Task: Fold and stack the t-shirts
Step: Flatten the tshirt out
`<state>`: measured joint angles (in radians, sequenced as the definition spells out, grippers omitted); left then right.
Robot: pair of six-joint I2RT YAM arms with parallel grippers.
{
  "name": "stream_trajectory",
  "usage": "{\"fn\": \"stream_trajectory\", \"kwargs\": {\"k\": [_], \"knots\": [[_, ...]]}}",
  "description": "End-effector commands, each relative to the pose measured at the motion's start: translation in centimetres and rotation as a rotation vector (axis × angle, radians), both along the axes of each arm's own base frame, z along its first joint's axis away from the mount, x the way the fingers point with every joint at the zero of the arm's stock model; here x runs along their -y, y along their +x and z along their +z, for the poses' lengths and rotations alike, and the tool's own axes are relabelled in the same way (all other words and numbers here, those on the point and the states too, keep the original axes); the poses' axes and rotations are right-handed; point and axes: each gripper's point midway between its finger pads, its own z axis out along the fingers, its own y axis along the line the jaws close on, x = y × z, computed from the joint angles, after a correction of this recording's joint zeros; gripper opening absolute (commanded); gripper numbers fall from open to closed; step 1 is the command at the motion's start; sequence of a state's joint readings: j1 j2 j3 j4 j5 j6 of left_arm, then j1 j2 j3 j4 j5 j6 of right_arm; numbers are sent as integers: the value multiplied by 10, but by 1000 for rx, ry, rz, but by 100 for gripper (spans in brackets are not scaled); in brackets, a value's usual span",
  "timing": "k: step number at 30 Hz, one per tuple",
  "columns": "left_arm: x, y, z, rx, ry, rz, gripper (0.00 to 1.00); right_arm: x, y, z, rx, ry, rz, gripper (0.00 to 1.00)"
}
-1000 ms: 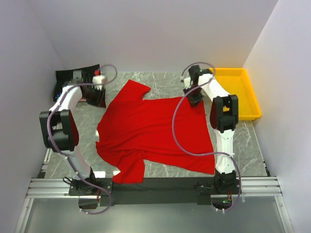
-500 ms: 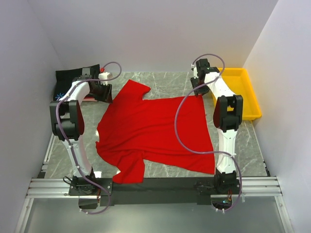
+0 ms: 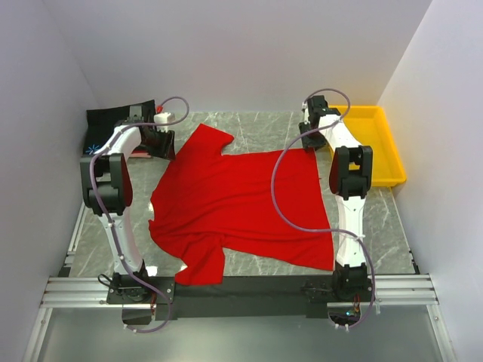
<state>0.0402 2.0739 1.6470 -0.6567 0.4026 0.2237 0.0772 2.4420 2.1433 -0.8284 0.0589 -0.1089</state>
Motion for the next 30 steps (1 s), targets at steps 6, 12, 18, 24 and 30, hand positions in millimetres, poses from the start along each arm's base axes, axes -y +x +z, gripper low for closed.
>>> {"fn": "stream_trajectory", "kwargs": {"k": [6,12,18,24,30], "knots": [[-3,25,2,36,34,5,54,-2,-7,-25,-80,45,8,38],[8,40,-5,45,34,1,55,-2,-10,-25,-100,71,38,0],[27,49,-23,36,63,-10,58,-4,-7,-20,-90,77,61,0],[24,58,-41,37,122,12,58,-3,-10,-14,-88,76,74,0],[28,63,-49,60,163,5,58,-4,-13,-14,-98,78,89,0]]}}
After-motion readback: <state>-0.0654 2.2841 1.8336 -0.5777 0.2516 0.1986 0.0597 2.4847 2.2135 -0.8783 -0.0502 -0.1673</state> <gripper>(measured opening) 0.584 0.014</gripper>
